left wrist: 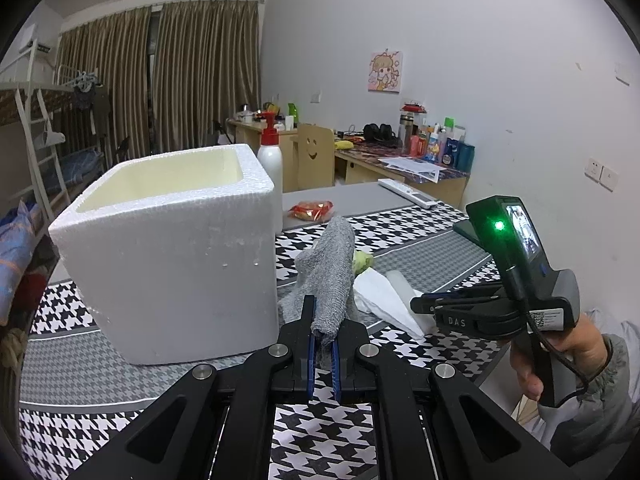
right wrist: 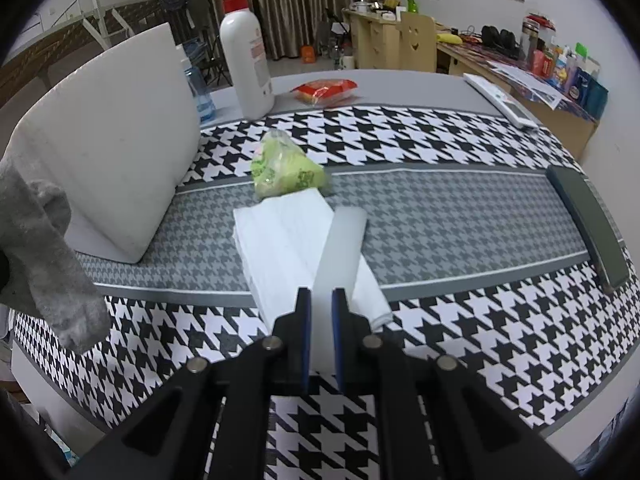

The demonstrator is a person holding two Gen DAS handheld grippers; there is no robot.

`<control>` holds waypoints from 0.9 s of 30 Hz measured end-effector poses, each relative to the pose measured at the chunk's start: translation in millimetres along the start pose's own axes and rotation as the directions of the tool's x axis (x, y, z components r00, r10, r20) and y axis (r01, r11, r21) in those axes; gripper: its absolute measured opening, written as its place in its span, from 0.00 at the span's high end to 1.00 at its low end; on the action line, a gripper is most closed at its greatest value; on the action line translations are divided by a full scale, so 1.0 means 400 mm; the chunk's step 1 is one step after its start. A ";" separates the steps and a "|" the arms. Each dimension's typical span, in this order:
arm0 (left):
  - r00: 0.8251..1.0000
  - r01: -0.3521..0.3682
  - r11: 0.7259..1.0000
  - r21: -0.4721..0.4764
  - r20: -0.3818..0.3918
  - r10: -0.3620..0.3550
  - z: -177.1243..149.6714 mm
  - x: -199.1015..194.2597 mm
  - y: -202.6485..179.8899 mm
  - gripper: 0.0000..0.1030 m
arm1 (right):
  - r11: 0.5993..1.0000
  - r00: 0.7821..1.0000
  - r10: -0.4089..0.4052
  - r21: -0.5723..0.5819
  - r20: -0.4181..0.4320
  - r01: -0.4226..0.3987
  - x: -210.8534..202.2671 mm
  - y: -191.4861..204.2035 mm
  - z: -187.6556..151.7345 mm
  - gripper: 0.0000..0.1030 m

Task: Organize soft objects
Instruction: 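Carry the foam tube with the right gripper over the white foam box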

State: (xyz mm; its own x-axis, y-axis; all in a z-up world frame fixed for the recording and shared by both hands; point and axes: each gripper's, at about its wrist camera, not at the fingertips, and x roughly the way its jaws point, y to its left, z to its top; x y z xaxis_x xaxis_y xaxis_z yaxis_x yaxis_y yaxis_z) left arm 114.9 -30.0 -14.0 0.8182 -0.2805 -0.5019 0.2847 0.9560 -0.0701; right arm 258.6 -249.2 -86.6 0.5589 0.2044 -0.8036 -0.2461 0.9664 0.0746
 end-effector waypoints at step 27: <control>1.000 -0.017 1.000 -0.019 -0.004 0.017 -0.016 -0.020 0.010 0.94 | 0.995 0.998 0.057 0.078 -0.002 -0.057 0.002 -0.034 0.010 0.82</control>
State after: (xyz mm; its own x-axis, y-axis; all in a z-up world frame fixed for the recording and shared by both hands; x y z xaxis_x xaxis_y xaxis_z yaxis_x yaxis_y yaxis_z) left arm 106.3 -23.5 -15.9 0.8209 -0.2640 -0.5065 0.2615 0.9621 -0.0777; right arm 265.5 -261.6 -85.8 0.5425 0.2589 -0.7992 -0.2145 0.9625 0.1662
